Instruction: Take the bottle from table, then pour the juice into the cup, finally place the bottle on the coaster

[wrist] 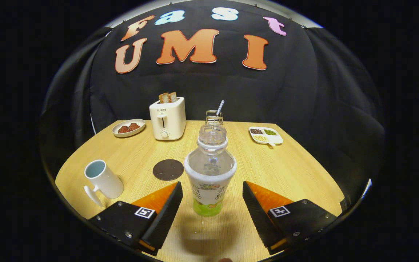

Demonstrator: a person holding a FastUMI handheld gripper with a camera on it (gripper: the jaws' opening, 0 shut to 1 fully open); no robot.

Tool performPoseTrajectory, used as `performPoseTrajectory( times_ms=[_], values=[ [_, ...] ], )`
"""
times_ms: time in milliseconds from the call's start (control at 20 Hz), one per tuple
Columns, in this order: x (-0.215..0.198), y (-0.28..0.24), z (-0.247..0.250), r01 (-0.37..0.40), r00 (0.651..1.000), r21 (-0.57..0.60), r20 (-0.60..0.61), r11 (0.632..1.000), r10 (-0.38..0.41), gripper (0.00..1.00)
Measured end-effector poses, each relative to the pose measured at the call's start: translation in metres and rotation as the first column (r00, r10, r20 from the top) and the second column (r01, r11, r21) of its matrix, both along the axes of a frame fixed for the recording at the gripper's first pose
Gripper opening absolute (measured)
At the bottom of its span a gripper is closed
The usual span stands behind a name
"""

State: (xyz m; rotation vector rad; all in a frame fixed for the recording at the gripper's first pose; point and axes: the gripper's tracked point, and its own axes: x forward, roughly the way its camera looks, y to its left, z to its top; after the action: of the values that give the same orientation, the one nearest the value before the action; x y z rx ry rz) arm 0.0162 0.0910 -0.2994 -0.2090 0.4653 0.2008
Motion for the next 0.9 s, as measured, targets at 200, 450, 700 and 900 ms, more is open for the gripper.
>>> performPoseTrajectory(
  times_ms=[200,450,700,900],
  values=[
    [0.008,0.005,-0.012,0.003,1.0,0.061,-0.03,0.998,-0.001,0.99],
    [0.015,0.008,-0.024,0.007,0.999,0.052,-0.05,0.999,-0.004,0.8],
    [0.016,0.011,-0.024,0.025,0.997,0.059,-0.071,0.998,-0.021,0.61],
    [0.011,0.011,-0.019,0.058,0.993,0.034,-0.108,0.998,-0.054,0.56]
  ],
)
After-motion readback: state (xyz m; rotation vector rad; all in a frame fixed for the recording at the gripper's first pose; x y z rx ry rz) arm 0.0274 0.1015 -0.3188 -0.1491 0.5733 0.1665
